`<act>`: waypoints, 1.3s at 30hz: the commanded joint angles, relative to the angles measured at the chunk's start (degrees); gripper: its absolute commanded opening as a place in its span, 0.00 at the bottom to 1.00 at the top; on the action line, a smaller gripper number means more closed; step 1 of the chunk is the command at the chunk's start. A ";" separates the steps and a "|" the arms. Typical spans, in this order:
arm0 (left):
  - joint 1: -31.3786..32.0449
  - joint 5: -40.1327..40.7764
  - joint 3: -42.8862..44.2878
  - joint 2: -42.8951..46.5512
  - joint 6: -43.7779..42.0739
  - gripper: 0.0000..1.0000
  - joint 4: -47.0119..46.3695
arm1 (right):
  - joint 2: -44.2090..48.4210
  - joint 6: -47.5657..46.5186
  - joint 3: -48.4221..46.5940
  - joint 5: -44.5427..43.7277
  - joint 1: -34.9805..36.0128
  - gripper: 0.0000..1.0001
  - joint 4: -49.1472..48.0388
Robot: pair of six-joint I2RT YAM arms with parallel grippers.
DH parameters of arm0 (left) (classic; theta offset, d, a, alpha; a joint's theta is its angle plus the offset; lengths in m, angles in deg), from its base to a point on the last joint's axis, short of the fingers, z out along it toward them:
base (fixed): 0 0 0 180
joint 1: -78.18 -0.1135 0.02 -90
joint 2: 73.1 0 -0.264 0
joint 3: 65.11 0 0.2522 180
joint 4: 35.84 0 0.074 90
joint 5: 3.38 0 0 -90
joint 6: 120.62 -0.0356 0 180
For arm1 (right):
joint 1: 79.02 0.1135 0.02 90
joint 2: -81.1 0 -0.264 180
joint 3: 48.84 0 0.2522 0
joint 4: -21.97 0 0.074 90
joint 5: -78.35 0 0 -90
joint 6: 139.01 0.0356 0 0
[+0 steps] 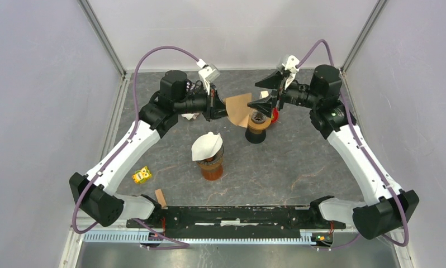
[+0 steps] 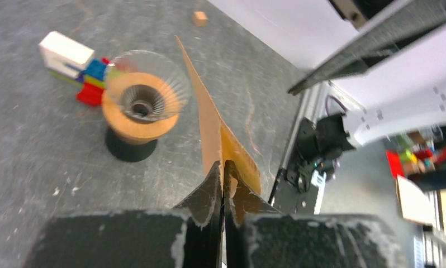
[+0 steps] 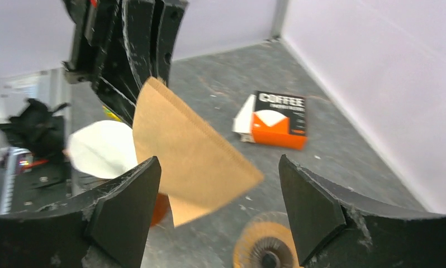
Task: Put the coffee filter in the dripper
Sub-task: Pick up the coffee filter from the coffee filter holder.
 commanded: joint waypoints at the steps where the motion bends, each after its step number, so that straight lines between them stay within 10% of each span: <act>1: 0.18 16.63 4.77 -0.69 14.21 0.02 3.70 | 2.18 -11.88 -4.40 -13.85 0.63 0.85 11.45; 16: 0.44 20.06 3.62 -6.00 33.81 0.02 -4.35 | 0.48 -20.24 -2.96 -28.73 14.82 0.89 14.34; 39: 1.32 15.25 0.62 -5.27 37.39 0.02 -8.39 | -1.68 -20.43 -4.52 -36.11 15.96 0.73 14.58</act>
